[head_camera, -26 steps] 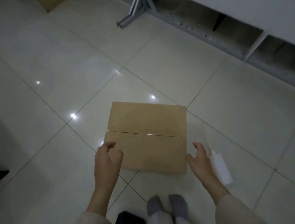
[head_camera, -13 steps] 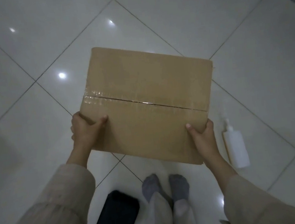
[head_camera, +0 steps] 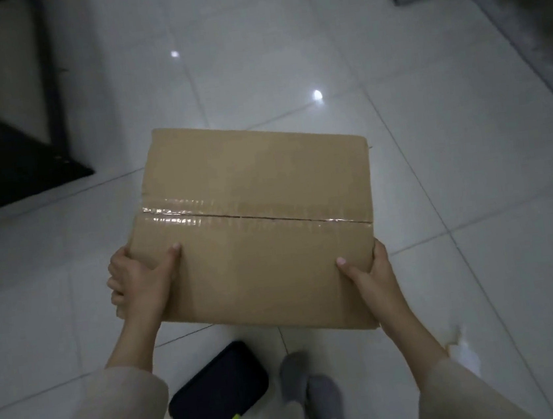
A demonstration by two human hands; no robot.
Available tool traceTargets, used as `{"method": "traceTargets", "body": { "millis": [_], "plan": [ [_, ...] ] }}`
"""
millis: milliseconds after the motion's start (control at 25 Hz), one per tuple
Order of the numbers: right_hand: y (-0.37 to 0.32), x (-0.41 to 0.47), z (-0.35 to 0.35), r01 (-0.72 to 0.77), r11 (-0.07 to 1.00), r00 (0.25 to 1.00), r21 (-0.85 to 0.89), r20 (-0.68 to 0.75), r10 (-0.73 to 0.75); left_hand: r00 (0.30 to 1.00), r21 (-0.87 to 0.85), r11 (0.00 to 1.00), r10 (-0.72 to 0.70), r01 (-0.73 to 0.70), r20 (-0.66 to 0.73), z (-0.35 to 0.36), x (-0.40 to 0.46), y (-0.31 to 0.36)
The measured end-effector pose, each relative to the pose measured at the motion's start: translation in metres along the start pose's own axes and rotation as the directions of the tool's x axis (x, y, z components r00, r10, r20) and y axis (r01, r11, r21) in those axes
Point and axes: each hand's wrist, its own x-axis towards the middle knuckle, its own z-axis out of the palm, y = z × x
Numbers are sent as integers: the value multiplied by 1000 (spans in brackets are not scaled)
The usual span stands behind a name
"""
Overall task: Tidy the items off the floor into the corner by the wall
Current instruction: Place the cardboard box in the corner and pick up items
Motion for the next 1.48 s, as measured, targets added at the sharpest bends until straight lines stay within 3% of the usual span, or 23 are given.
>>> {"method": "traceTargets", "body": {
  "millis": [120,280,600,680,840,1080,1280,1480],
  "plan": [
    [-44,-36,42,123,989,978,-84,178,-107,985,-116,985,-138,126,-102,-79,-5,-39],
    [-85,-88,128,287,942,888,-172,417,-195,912,-265,923,-341,279,-228,-177,-15,-115],
    [-64,-268,349,526,799,582,-291,808,-90,618,-535,706,-690,463,-376,-363,-58,-342],
    [-46,-318,392,573,764,523,-298,850,-61,549,-580,649,-749,493,-371,-398,-71,-396],
    [14,-444,496,667,667,405,-332,913,49,342,-681,501,-865,534,-368,-478,-114,-532],
    [100,-576,597,781,551,229,-293,956,183,133,-814,321,-946,484,-294,-534,-171,-681],
    [168,-633,664,832,471,148,-295,934,324,48,-864,208,-977,459,-210,-542,-195,-760],
    [228,-667,732,860,404,115,-311,890,440,-28,-861,107,-990,497,-140,-545,-190,-832]
  ]
}}
